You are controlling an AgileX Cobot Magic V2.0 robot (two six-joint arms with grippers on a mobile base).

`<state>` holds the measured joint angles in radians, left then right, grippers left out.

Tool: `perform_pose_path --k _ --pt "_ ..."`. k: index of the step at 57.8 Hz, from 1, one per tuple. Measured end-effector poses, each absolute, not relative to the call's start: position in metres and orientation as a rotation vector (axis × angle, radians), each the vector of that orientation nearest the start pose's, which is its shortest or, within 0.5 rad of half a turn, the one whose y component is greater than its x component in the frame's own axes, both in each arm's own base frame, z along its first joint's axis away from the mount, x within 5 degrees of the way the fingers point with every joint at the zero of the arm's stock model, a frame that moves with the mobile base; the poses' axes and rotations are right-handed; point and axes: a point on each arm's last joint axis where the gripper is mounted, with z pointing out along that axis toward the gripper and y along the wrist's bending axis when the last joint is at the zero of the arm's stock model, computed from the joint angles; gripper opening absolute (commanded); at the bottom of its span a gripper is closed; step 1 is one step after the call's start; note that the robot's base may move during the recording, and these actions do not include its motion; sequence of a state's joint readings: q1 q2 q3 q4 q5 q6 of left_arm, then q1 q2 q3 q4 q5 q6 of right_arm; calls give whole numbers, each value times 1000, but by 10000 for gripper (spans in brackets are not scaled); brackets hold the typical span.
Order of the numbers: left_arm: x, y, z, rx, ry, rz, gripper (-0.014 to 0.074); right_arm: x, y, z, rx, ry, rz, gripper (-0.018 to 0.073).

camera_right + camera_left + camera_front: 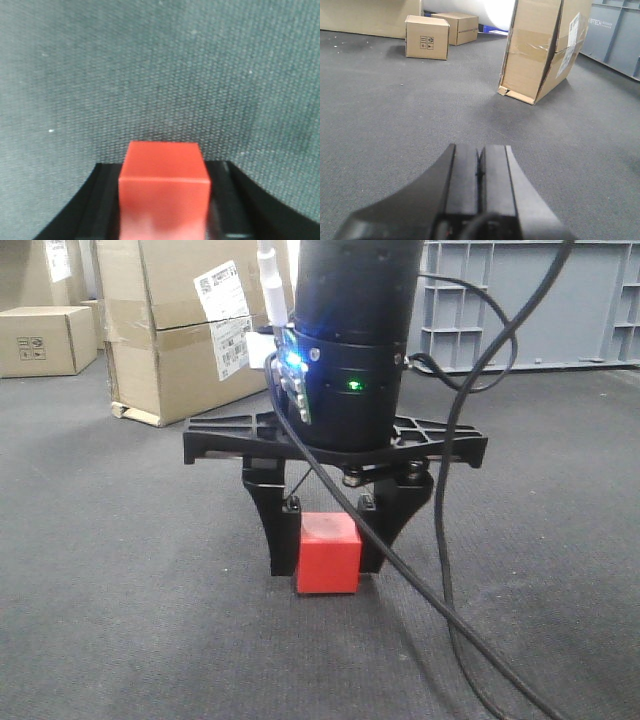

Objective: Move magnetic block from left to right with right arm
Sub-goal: 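Lower the red cube onto the carpet with the right gripper, then open the right gripper and raise it away from the cube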

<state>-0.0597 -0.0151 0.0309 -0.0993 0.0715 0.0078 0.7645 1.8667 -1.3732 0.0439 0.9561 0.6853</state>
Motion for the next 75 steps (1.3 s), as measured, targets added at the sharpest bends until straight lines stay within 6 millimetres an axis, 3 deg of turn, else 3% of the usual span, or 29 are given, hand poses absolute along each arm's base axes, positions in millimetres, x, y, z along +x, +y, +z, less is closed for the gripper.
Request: perform_pose_path --k 5,15,30,36,44,52,63,75 --pt "56 -4 197 -19 1572 -124 -126 270 263 214 -84 3004 247 640" --pt "56 -4 197 -19 1572 -124 -126 270 261 218 -104 2983 225 644" --pt "56 -4 197 -19 1572 -124 -126 263 234 273 -161 2831 301 640" --pt "56 -4 197 -19 1572 -124 -126 250 217 288 -236 2770 319 582" --pt "56 -4 197 -19 1572 -124 -126 227 183 296 -262 2696 344 344" --pt "56 -4 197 -19 1572 -124 -126 213 133 290 -133 2647 339 37" --pt "56 -4 197 -19 1572 -124 -126 184 62 276 -10 2555 270 55" --pt "56 -4 197 -19 1572 -124 -126 146 14 266 -40 2281 130 55"
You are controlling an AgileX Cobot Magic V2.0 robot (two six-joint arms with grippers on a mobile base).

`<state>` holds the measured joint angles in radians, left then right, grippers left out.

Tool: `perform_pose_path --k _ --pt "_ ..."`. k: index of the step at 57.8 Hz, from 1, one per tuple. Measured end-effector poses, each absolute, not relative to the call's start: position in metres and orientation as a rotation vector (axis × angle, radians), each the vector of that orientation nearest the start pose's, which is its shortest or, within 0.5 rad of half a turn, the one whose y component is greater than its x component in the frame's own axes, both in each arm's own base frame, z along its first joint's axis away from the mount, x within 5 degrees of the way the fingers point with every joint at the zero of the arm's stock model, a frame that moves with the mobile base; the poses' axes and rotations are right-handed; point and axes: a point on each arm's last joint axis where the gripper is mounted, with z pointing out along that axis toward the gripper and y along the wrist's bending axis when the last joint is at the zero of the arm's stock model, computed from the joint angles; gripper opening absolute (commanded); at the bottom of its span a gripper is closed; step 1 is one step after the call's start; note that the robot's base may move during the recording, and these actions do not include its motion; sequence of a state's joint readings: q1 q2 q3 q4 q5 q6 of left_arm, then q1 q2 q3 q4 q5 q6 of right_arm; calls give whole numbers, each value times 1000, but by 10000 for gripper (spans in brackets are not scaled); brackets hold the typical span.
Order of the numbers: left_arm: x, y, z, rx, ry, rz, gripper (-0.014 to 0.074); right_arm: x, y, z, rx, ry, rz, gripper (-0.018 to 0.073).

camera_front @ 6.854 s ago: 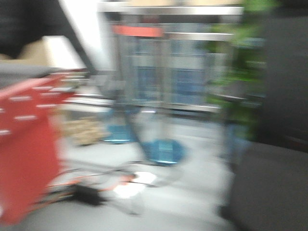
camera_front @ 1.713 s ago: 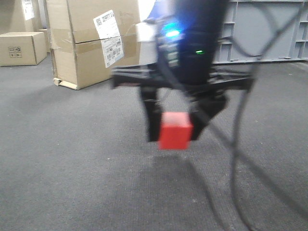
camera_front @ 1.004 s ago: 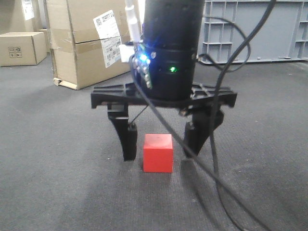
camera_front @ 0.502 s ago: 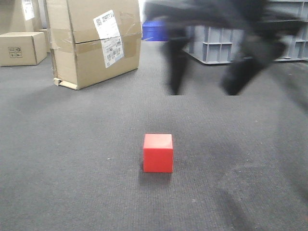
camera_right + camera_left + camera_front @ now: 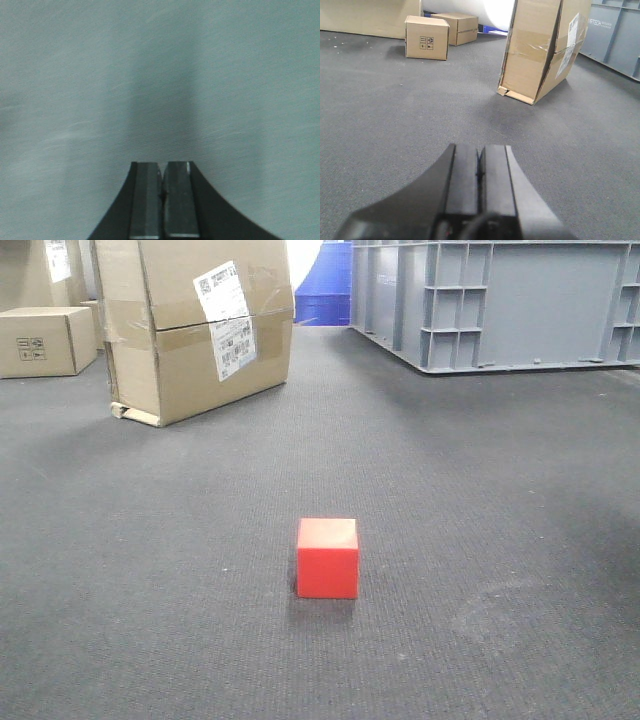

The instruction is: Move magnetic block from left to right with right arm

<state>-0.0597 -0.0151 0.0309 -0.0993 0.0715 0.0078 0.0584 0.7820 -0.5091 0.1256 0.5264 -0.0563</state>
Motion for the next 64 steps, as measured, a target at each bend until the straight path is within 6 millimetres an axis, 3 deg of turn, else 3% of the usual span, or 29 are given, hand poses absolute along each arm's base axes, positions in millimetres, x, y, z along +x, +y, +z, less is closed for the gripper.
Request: perform_pose_path --k 13,28,55,64 --pt "56 -4 197 -19 1572 -124 -126 106 -2 255 5 1878 -21 55" --pt "56 -4 197 -19 1572 -124 -126 70 -2 235 15 1632 -46 55" --pt "56 -4 197 -19 1572 -124 -126 64 -2 234 16 1577 -52 55" --pt "56 -4 197 -19 1572 -124 -126 62 -3 221 39 1513 -48 55"
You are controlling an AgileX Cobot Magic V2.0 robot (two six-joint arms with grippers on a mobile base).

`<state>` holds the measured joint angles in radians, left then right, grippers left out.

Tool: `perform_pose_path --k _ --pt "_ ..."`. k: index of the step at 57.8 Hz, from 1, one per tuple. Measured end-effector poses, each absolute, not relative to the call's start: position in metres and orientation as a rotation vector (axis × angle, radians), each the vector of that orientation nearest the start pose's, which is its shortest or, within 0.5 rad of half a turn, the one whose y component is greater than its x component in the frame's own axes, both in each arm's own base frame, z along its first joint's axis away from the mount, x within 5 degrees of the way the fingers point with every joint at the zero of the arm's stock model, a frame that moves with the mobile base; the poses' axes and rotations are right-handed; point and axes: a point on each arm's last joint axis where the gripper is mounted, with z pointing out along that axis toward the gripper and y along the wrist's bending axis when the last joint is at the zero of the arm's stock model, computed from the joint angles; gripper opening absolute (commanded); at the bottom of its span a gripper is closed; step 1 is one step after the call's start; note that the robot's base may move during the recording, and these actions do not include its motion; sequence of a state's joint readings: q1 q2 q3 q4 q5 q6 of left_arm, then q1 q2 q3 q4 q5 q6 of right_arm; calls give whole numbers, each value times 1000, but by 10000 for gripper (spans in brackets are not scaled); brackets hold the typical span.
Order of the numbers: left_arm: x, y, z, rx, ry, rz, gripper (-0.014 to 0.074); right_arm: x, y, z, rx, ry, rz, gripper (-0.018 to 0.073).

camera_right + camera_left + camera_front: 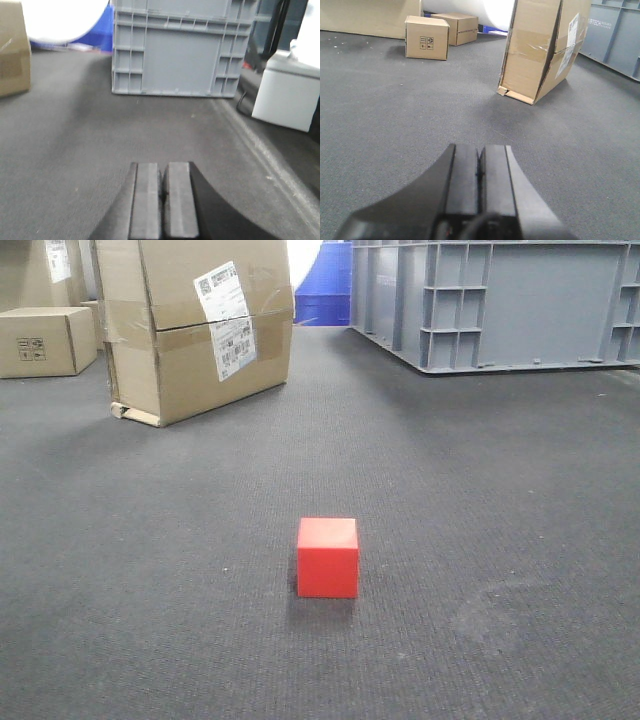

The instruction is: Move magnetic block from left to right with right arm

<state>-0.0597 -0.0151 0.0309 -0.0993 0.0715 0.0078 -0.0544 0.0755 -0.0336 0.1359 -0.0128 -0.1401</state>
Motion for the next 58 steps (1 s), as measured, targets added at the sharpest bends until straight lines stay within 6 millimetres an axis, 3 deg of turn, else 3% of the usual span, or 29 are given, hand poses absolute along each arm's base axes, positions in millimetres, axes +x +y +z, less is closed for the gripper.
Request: perform_pose_path --k 10,58 --pt "56 -4 197 -19 1572 -124 -126 57 -3 207 61 1481 -24 55" --pt "56 -4 197 -19 1572 -124 -126 57 -3 206 49 1482 -22 55"
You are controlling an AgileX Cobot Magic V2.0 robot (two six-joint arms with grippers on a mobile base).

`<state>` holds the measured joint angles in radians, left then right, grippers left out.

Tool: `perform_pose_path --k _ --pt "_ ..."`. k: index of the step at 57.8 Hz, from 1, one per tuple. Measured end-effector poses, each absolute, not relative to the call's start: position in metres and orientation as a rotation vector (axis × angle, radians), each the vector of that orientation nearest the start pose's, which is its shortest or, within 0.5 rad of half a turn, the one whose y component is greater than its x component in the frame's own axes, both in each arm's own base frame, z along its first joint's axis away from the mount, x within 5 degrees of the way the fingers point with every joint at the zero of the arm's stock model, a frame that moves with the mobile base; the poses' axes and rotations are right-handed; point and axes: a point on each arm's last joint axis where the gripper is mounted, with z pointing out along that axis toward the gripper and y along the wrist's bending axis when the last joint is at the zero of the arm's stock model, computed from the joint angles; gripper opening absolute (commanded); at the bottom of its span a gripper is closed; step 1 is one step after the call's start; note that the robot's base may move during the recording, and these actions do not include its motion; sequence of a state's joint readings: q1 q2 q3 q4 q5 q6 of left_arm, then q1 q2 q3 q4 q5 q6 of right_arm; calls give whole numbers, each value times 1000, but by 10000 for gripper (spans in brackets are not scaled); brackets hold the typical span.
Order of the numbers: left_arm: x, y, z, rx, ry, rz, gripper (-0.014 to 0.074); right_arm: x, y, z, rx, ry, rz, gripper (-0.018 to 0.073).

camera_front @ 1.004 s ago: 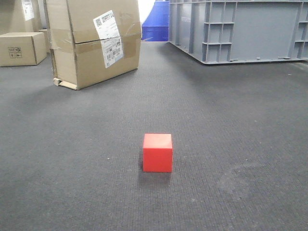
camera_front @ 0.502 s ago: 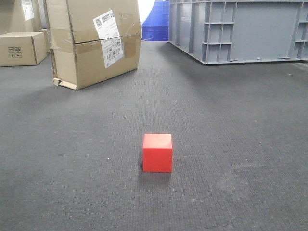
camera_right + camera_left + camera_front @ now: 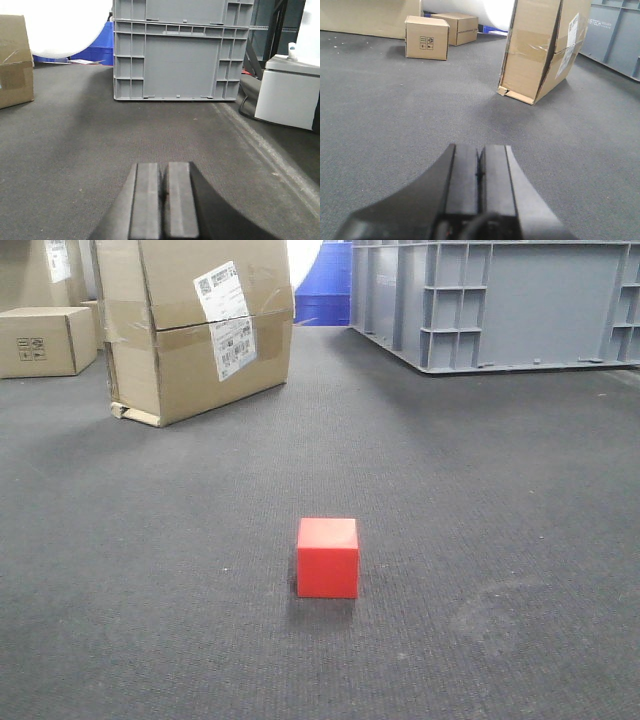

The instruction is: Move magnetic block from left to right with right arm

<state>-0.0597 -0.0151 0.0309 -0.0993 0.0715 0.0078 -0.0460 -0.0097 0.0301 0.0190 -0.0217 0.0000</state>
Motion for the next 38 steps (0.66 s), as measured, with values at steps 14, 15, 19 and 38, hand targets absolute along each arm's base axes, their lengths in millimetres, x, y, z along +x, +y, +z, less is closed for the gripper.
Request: perform_pose_path --k 14,15,19,38 --pt "56 -4 197 -19 1572 -124 -126 57 -3 206 49 1482 -22 55" --pt "56 -4 197 -19 1572 -124 -126 57 -3 206 49 1482 -22 55" --pt "56 -4 197 -19 1572 -124 -126 57 -3 206 49 1482 -22 55" --pt "56 -4 197 -19 1572 -124 -126 57 -3 206 49 1482 -22 55"
